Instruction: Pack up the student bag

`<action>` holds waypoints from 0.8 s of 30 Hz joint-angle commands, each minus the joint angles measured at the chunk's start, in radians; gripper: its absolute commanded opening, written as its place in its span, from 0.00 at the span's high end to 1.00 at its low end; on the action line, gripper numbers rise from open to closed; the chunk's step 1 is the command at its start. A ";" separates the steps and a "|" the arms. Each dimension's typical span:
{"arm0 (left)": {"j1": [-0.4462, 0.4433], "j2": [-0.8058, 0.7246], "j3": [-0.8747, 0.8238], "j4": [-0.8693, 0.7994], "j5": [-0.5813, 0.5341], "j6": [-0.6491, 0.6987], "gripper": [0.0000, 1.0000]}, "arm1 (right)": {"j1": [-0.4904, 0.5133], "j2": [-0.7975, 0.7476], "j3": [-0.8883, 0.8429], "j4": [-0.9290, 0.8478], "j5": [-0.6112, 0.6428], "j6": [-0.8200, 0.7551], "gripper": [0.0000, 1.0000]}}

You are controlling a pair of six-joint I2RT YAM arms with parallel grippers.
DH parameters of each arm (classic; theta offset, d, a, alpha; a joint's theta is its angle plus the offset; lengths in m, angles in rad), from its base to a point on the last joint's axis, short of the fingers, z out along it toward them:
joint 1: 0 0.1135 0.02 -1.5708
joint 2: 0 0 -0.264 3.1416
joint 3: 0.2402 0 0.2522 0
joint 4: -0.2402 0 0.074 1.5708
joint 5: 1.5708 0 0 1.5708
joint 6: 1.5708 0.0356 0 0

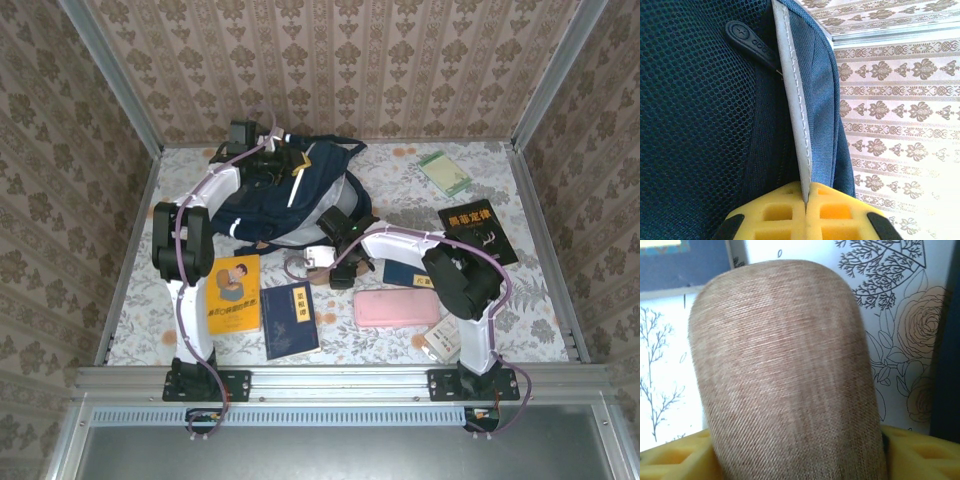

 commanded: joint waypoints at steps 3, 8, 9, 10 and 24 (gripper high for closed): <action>0.015 -0.035 0.004 0.067 0.037 -0.011 1.00 | -0.004 -0.102 -0.053 0.080 -0.071 0.083 0.44; 0.018 -0.039 0.004 0.066 0.037 -0.010 1.00 | 0.006 -0.209 -0.108 0.160 -0.074 0.166 0.52; 0.021 -0.040 0.004 0.065 0.035 -0.009 1.00 | 0.010 -0.231 -0.120 0.176 -0.080 0.186 0.56; 0.021 -0.042 0.004 0.065 0.034 -0.009 1.00 | 0.014 -0.250 -0.133 0.194 -0.078 0.213 0.57; 0.032 -0.045 0.089 0.018 0.063 -0.038 1.00 | 0.011 -0.593 -0.293 0.369 0.184 0.802 0.55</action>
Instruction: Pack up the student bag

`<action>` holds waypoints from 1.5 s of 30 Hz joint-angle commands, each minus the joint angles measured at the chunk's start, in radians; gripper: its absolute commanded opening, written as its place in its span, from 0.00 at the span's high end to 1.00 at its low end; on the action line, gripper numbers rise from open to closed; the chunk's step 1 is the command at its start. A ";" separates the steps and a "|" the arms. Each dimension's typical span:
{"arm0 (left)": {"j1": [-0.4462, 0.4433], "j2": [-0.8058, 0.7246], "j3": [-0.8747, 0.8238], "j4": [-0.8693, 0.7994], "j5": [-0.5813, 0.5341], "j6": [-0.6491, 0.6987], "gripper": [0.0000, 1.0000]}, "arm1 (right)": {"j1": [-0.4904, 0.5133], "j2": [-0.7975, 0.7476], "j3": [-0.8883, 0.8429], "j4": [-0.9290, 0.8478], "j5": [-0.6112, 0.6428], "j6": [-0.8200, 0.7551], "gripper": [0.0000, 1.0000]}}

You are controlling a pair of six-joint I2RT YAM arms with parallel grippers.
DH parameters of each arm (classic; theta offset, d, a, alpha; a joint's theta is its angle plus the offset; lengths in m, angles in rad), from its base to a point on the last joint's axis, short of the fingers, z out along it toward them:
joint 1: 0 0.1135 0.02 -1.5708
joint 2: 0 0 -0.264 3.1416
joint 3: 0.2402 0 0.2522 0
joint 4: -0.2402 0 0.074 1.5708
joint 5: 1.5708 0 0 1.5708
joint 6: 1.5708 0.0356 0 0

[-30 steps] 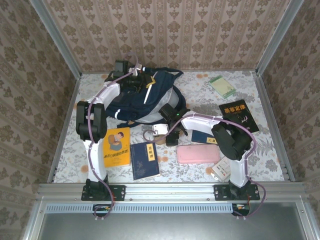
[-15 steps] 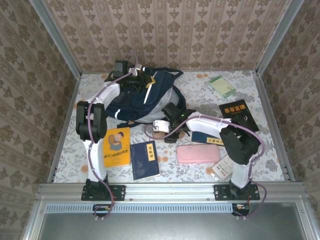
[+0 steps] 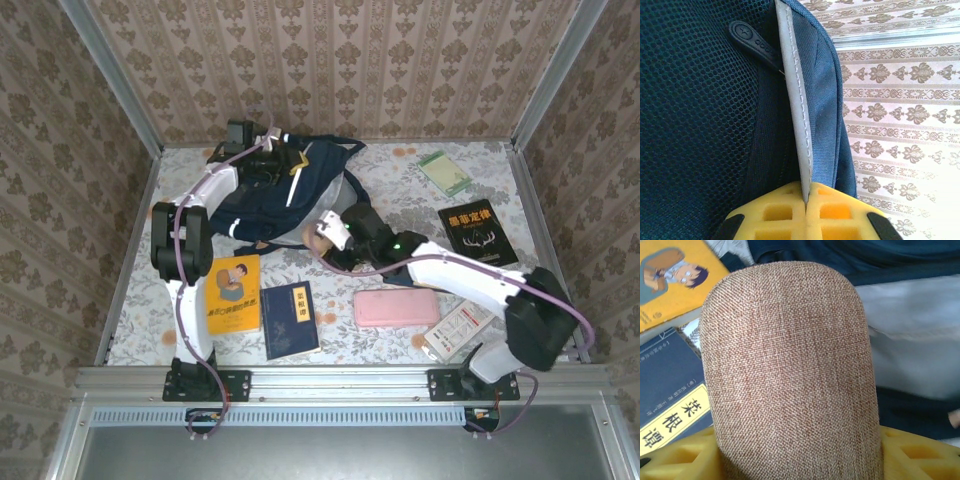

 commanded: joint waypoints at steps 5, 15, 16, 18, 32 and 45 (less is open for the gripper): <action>0.008 -0.067 0.174 -0.058 0.039 0.002 1.00 | -0.196 -0.148 -0.022 0.034 0.012 0.485 0.54; -0.039 -0.057 0.344 -0.207 0.068 0.076 1.00 | -0.342 0.112 0.240 -0.059 -0.190 0.949 0.59; -0.044 -0.055 0.353 -0.207 0.078 0.077 1.00 | -0.355 0.145 0.258 -0.035 -0.237 1.003 0.60; -0.058 -0.046 0.375 -0.214 0.097 0.082 1.00 | -0.368 0.224 0.320 -0.026 -0.293 1.089 0.60; -0.109 -0.047 0.431 -0.069 0.203 -0.013 1.00 | -0.334 0.583 0.566 0.157 -0.445 1.411 0.55; -0.142 -0.031 0.427 0.075 0.200 -0.112 1.00 | -0.272 0.822 0.716 0.266 -0.408 1.535 0.28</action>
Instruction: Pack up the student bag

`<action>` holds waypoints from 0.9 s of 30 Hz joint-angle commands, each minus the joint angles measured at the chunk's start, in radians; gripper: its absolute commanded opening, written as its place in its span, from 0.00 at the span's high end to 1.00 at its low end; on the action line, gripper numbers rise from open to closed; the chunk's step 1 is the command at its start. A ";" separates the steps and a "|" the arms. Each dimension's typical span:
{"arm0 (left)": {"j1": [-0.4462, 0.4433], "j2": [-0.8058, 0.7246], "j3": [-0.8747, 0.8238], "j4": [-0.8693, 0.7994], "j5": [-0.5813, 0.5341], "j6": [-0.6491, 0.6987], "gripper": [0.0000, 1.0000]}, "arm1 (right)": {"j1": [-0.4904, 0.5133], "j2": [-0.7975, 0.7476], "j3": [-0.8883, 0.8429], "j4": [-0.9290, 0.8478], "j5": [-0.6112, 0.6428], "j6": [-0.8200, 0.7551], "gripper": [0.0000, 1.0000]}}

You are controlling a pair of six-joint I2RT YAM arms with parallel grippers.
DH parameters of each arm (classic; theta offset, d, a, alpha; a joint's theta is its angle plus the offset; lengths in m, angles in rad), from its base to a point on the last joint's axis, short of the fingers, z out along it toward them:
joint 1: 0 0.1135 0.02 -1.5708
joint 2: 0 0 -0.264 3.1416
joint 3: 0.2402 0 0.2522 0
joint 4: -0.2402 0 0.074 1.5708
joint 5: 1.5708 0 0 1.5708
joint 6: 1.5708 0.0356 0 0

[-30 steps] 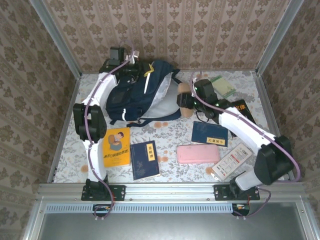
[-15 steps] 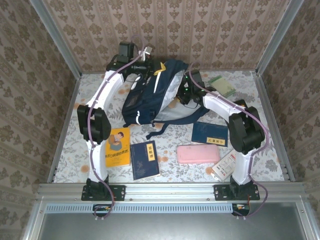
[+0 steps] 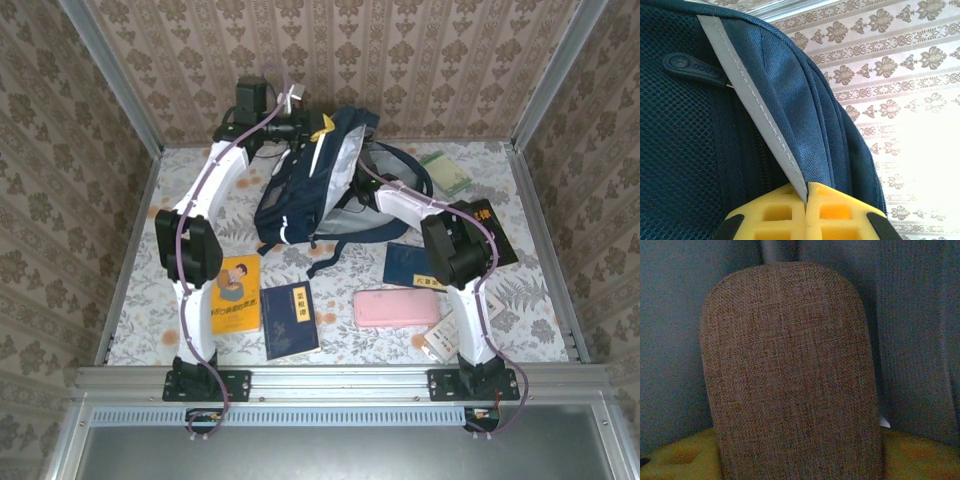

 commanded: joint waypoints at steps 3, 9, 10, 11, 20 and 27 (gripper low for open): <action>-0.007 -0.044 0.038 0.145 0.072 -0.022 1.00 | 0.020 0.017 0.017 0.108 -0.003 0.004 0.19; 0.022 -0.062 0.005 0.143 0.052 -0.013 1.00 | 0.008 -0.040 -0.034 0.156 -0.043 -0.058 0.09; 0.026 -0.062 0.006 0.145 0.051 -0.013 1.00 | 0.007 -0.044 -0.036 0.160 -0.054 -0.067 0.09; 0.035 -0.062 0.005 0.145 0.047 -0.015 1.00 | 0.007 -0.053 -0.039 0.152 -0.058 -0.081 0.09; 0.111 -0.097 -0.055 0.235 0.050 -0.078 1.00 | -0.010 -0.143 -0.092 0.085 -0.038 -0.159 0.00; 0.151 -0.122 -0.078 0.247 0.056 -0.078 1.00 | -0.021 -0.196 -0.091 -0.015 0.005 -0.217 0.00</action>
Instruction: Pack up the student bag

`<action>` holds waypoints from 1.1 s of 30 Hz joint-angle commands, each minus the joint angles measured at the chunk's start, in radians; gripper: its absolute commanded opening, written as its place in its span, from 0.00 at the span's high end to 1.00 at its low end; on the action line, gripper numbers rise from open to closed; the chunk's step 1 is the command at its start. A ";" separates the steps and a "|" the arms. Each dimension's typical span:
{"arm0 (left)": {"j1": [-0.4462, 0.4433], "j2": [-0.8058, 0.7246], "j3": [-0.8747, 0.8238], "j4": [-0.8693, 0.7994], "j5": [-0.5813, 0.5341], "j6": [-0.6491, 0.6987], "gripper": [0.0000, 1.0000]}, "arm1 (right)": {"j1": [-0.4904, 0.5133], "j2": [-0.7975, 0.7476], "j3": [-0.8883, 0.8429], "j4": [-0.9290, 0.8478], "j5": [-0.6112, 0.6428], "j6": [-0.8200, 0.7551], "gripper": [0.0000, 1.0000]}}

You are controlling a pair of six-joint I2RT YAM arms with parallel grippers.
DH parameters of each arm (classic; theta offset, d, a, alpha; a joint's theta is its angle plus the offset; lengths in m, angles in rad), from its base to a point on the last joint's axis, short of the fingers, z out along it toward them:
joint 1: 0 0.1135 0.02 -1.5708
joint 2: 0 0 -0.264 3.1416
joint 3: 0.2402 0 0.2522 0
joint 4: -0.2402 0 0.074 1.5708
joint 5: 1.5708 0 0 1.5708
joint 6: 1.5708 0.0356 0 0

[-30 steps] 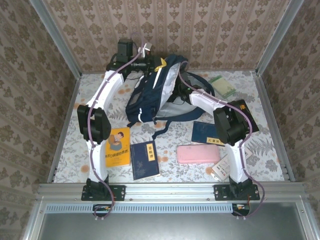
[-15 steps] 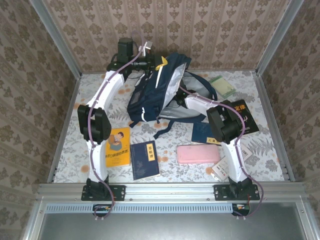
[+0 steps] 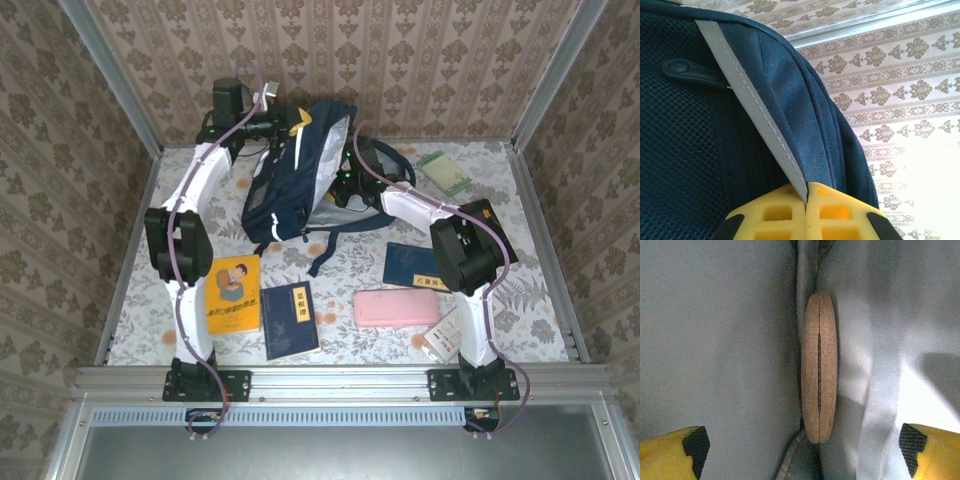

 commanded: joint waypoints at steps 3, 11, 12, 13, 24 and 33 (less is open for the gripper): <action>0.031 -0.110 0.008 0.113 0.034 -0.011 1.00 | -0.017 -0.100 -0.027 -0.079 0.061 -0.056 0.00; 0.059 -0.095 0.006 0.059 0.004 0.032 1.00 | -0.063 -0.277 -0.094 -0.202 0.145 -0.179 0.00; 0.059 -0.096 0.003 0.033 -0.005 0.056 1.00 | -0.057 -0.300 -0.066 -0.305 0.196 -0.243 0.00; 0.060 -0.096 -0.001 0.004 -0.013 0.079 1.00 | -0.050 -0.324 -0.039 -0.408 0.261 -0.306 0.01; 0.008 -0.145 -0.178 -0.086 -0.111 0.209 1.00 | -0.137 -0.767 -0.433 -0.521 0.532 -0.457 0.03; -0.037 -0.189 -0.312 -0.122 -0.188 0.289 1.00 | -0.182 -0.795 -0.460 -0.874 0.554 -0.430 0.18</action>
